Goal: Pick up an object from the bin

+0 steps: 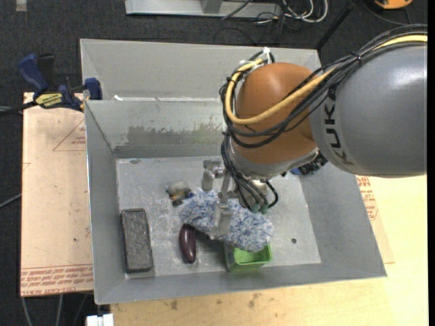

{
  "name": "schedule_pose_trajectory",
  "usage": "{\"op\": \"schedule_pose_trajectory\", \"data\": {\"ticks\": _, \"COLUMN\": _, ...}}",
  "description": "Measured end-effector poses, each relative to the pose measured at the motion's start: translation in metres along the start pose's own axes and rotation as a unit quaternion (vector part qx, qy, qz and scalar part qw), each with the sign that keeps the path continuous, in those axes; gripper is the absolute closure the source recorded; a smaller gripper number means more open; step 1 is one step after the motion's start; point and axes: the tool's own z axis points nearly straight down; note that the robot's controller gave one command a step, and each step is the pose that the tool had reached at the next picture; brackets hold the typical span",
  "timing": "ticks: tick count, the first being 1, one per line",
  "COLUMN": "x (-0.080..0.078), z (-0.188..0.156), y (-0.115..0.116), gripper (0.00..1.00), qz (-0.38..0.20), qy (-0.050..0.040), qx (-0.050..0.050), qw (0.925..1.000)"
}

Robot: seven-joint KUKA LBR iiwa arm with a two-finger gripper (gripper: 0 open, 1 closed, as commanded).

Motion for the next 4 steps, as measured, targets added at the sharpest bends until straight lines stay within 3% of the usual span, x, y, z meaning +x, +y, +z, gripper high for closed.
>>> {"op": "schedule_pose_trajectory", "data": {"ticks": 1, "x": 0.000, "z": 0.000, "y": 0.000, "gripper": 0.00, "qz": 0.000, "qy": 0.0000, "qx": 0.000, "qw": 1.0000}}
{"op": "schedule_pose_trajectory", "data": {"ticks": 2, "x": -0.025, "z": 0.046, "y": 0.016, "gripper": 0.00, "qz": -0.010, "qy": -0.0049, "qx": -0.001, "qw": 0.9999}}
{"op": "schedule_pose_trajectory", "data": {"ticks": 3, "x": -0.027, "z": 0.083, "y": 0.019, "gripper": 0.00, "qz": -0.053, "qy": 0.0007, "qx": 0.000, "qw": 0.9986}}
{"op": "schedule_pose_trajectory", "data": {"ticks": 4, "x": -0.034, "z": 0.113, "y": -0.002, "gripper": 1.00, "qz": -0.069, "qy": -0.0018, "qx": 0.000, "qw": 0.9976}}
